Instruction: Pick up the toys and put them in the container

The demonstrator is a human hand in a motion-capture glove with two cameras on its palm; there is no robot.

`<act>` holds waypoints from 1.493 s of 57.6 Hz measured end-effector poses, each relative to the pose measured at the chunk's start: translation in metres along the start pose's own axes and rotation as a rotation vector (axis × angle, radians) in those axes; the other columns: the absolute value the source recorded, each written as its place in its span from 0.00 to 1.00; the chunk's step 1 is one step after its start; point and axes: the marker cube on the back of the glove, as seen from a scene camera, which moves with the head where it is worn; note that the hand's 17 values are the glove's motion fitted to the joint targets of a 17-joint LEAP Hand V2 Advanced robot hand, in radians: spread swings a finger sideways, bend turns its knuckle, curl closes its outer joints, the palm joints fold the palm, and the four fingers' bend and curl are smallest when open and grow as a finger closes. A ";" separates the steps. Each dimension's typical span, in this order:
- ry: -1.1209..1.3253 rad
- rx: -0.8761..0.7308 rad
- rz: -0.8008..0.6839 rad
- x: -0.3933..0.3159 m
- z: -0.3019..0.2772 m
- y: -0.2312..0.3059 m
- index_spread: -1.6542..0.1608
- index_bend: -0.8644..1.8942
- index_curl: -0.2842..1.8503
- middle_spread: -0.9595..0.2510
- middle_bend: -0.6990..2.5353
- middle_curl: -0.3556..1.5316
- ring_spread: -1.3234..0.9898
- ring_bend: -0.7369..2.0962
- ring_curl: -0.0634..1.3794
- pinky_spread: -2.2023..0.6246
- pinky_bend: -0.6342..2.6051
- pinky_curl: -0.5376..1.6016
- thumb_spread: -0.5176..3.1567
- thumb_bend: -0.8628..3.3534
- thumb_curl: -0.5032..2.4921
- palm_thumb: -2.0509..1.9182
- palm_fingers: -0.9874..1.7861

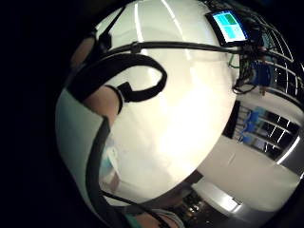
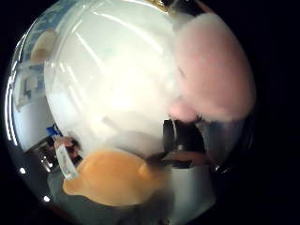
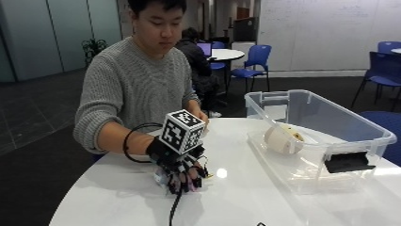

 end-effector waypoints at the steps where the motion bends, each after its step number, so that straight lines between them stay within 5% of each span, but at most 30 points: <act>1: 0.000 0.002 0.004 -0.001 0.000 -0.002 0.71 0.34 0.24 0.65 0.30 0.33 0.48 0.51 0.36 0.74 0.60 0.40 0.51 0.22 0.29 0.60 0.42; 22: 0.024 0.207 -0.040 -0.013 -0.019 -0.015 0.71 0.40 0.27 0.59 0.44 0.44 0.40 0.65 0.42 0.71 0.43 0.35 0.49 0.23 0.33 0.66 0.59; 39: -1.071 0.608 -0.175 0.024 -0.075 0.002 0.71 0.36 0.27 0.55 0.39 0.43 0.40 0.65 0.39 0.66 0.50 0.41 0.50 0.22 0.34 0.66 0.60; 67: -1.262 0.422 -0.351 0.020 -0.167 0.029 0.73 0.35 0.25 0.57 0.32 0.44 0.40 0.64 0.37 0.66 0.59 0.44 0.53 0.23 0.35 0.68 0.54; 79: -1.062 0.685 -0.322 -0.020 -0.222 0.021 0.75 0.37 0.25 0.59 0.31 0.46 0.40 0.62 0.35 0.68 0.59 0.43 0.57 0.23 0.33 0.66 0.50; 86: -0.935 0.665 -0.413 -0.071 -0.260 0.000 0.74 0.37 0.25 0.58 0.31 0.47 0.40 0.63 0.35 0.66 0.59 0.42 0.55 0.23 0.34 0.68 0.57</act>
